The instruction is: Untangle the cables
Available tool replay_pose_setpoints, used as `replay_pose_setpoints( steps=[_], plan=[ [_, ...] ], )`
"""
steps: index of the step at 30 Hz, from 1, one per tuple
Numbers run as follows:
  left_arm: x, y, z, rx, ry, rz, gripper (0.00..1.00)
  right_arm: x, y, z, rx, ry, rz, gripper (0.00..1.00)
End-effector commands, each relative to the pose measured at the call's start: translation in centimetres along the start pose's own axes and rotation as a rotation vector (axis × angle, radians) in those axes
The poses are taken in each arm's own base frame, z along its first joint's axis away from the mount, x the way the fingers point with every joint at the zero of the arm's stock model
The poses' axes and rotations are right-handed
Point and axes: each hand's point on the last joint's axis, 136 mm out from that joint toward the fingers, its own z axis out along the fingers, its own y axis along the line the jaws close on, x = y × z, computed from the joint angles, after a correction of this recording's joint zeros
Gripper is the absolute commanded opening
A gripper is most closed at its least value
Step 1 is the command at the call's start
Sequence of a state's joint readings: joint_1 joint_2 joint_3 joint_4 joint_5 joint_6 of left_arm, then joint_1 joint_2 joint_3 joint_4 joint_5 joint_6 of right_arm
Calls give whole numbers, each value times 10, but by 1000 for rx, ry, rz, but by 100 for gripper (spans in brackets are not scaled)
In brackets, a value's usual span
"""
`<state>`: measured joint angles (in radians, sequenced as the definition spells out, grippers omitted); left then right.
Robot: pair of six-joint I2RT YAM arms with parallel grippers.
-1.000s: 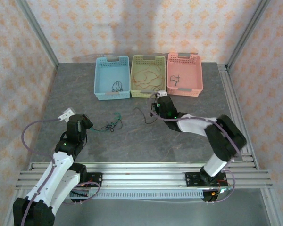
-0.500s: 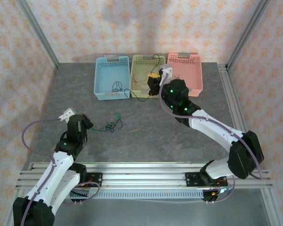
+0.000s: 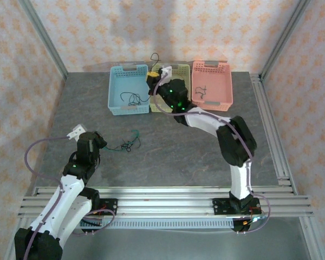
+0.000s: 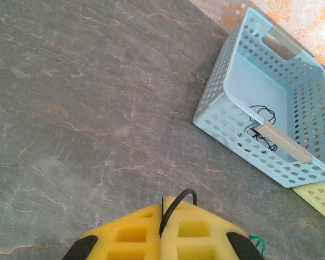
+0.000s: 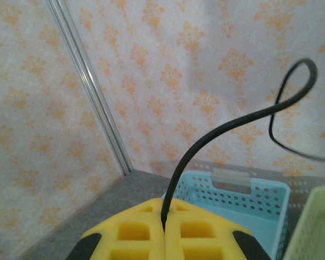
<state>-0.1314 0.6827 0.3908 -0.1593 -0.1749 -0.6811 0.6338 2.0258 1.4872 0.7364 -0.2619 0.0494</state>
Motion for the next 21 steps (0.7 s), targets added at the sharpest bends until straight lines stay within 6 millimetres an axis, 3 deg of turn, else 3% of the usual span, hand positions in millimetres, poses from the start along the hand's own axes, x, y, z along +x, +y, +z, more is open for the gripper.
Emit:
replay_pose_setpoints(
  steps=[1, 7, 14, 17, 19, 21],
  plan=[
    [-6, 1, -2, -5, -43, 3, 0, -25, 9, 24, -34, -113, 6, 0],
    [-6, 0, -1, -8, -40, 9, 0, 32, -16, 67, 23, -40, 11, 0],
    [-6, -1, 0, -7, -38, 12, 0, 122, -12, 97, -17, 251, -14, 2],
    [-6, -1, 0, -8, -37, 14, 0, 157, -3, 98, -35, 426, -117, 15],
    [-6, -1, -1, -7, -39, 13, 0, 158, -8, 95, 10, 447, -157, 34],
    [-6, -1, -1, -7, -41, 15, 0, 147, -11, 92, 40, 426, -158, 45]
  ],
)
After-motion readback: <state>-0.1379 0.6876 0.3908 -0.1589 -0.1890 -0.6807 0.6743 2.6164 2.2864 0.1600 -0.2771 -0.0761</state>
